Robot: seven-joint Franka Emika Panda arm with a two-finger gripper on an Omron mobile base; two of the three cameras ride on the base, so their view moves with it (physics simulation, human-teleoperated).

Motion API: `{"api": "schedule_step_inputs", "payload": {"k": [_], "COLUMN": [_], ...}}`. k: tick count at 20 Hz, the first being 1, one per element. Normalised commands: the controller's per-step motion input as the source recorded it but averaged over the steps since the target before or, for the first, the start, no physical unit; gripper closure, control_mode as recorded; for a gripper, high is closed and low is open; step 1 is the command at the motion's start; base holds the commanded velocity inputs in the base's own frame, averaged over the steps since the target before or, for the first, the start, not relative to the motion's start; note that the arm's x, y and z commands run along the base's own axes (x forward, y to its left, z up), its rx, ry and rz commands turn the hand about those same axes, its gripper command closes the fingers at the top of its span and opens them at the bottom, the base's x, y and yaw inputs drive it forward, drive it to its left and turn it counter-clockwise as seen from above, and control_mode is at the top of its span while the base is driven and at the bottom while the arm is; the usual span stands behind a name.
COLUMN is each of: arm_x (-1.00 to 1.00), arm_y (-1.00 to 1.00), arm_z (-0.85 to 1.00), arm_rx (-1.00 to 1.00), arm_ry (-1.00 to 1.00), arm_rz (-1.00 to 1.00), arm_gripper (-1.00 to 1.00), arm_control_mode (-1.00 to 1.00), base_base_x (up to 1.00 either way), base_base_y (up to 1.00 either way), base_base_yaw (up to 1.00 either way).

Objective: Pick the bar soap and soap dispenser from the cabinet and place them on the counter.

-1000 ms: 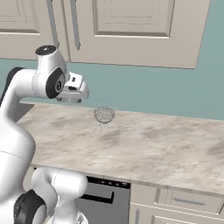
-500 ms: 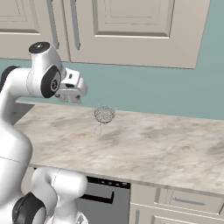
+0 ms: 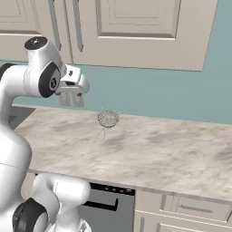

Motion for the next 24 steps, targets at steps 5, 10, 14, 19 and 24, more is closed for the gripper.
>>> {"api": "schedule_step_inputs", "payload": {"k": [5,10,14,19,24], "arm_x": [-0.11,-0.11,-0.03,0.00,0.00], "arm_y": [0.00,0.00,0.00,0.00,0.00], "arm_z": [0.27,0.29,0.32,0.33,0.31], "arm_rx": [0.00,-0.01,0.00,-0.01,0.00], "arm_ry": [-0.07,-0.09,-0.09,-0.09,-0.07], "arm_rz": [0.00,0.00,0.00,0.00,0.00], "arm_gripper": [-1.00,-1.00,-1.00,-1.00,-1.00], "arm_control_mode": [-1.00,-1.00,-1.00,-1.00,-1.00], "base_base_x": [0.00,0.00,0.00,0.00,0.00], "base_base_y": [0.00,0.00,0.00,0.00,0.00], "base_base_yaw": [0.00,0.00,0.00,0.00,0.00]}}
